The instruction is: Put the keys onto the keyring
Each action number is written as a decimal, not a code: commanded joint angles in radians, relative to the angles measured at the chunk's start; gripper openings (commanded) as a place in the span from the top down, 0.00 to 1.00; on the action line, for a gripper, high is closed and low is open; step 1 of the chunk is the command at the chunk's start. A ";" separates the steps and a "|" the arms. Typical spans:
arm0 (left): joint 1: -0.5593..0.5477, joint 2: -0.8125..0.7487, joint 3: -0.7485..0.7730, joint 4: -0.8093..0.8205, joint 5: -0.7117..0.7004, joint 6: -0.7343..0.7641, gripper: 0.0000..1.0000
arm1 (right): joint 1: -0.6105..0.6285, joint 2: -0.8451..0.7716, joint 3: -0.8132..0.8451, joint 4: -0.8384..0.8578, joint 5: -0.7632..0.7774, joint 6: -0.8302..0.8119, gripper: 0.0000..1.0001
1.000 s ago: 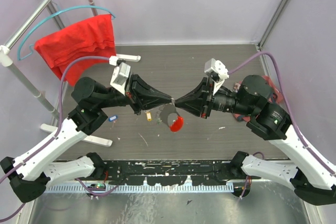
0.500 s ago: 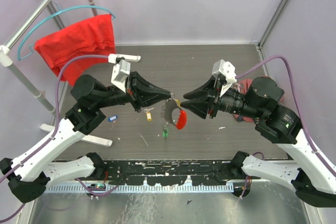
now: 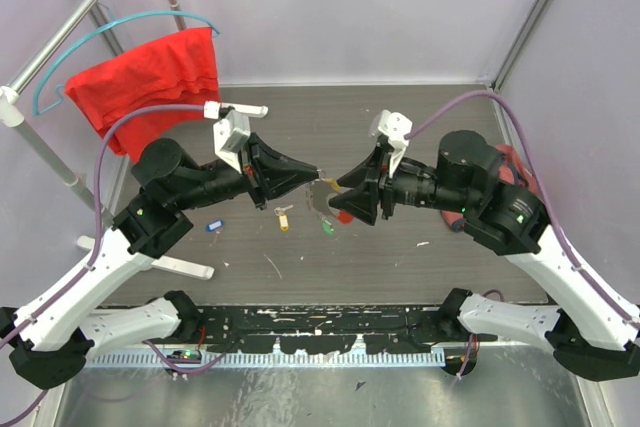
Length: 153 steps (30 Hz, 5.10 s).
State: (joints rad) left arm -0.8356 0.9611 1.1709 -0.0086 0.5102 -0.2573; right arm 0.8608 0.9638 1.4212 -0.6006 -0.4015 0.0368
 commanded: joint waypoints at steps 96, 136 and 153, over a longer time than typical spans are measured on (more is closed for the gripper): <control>-0.027 0.190 0.325 -0.475 -0.397 0.219 1.00 | 0.018 0.223 0.179 -0.108 0.255 -0.080 0.99; -0.037 0.079 0.089 -0.223 -0.397 0.145 1.00 | 0.024 0.142 0.129 0.100 0.103 0.068 0.79; -0.037 -0.055 -0.055 0.058 -0.219 0.089 1.00 | 0.024 0.035 0.106 0.117 0.212 -0.017 0.63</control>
State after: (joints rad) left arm -0.8722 0.9478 1.1347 -0.1143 0.2283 -0.1349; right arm 0.8818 1.0325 1.5101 -0.5354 -0.1684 0.0761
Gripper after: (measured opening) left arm 0.005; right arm 0.374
